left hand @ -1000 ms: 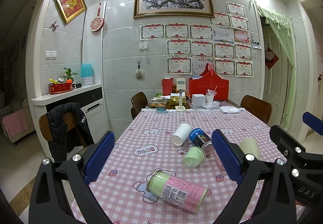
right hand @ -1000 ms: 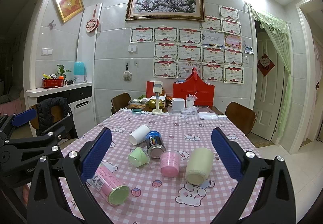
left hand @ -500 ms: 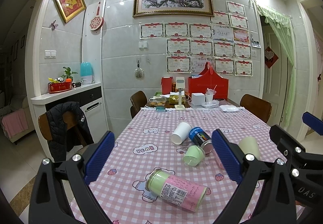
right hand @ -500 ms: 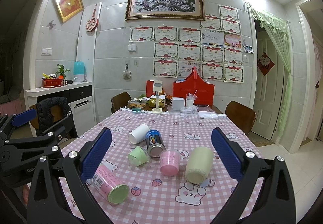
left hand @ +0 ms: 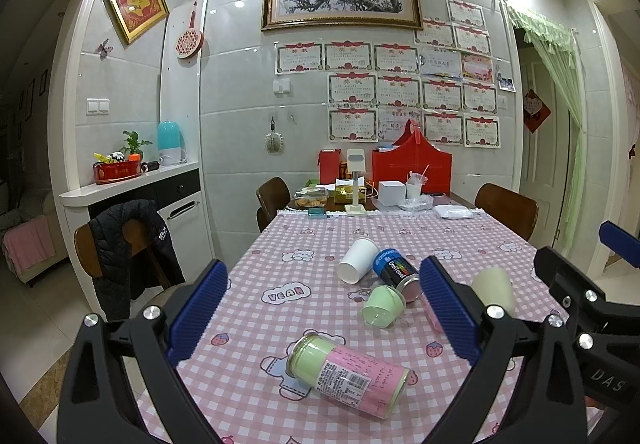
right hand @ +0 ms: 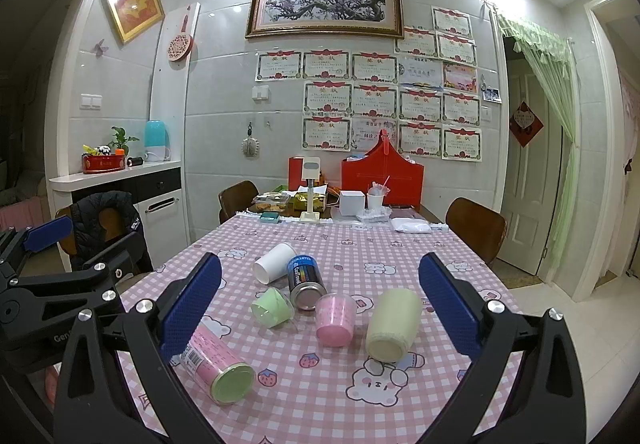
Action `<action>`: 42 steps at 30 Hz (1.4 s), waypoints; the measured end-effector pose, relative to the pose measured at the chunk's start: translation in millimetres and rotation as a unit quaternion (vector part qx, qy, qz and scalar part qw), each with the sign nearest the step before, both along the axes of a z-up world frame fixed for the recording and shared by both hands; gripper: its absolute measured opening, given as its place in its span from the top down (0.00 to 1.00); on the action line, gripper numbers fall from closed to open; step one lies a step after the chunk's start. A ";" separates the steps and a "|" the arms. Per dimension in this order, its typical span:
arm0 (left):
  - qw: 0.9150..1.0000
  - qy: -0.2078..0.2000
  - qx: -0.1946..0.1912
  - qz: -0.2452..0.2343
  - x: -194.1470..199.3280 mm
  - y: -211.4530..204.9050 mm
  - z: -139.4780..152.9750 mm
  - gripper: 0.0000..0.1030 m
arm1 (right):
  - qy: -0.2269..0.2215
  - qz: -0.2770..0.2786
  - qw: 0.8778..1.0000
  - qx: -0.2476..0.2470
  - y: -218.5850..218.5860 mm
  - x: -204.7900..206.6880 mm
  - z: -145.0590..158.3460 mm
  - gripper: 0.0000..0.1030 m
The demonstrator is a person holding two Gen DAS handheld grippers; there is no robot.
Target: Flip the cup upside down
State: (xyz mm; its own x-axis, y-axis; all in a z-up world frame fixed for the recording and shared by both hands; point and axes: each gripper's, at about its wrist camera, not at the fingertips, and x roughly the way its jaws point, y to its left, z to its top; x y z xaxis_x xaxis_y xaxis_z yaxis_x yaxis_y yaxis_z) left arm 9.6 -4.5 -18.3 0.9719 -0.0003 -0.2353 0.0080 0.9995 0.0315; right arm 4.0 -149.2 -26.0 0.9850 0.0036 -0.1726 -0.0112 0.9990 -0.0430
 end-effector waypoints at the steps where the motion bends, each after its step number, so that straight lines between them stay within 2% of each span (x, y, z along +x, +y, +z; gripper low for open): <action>1: 1.000 0.001 0.001 0.000 0.3 -0.3 -1.0 0.08 | 0.001 -0.001 1.000 0.002 -3.0 2.9 -5.5 0.07; 25: 0.999 0.032 0.013 0.008 33.5 -9.2 -10.2 0.08 | 0.029 0.004 0.999 0.016 -13.0 33.7 -14.4 0.07; 42: 0.996 0.085 0.039 0.012 89.0 -31.7 -27.2 0.08 | 0.065 0.009 0.997 0.033 -32.6 77.6 -30.2 0.07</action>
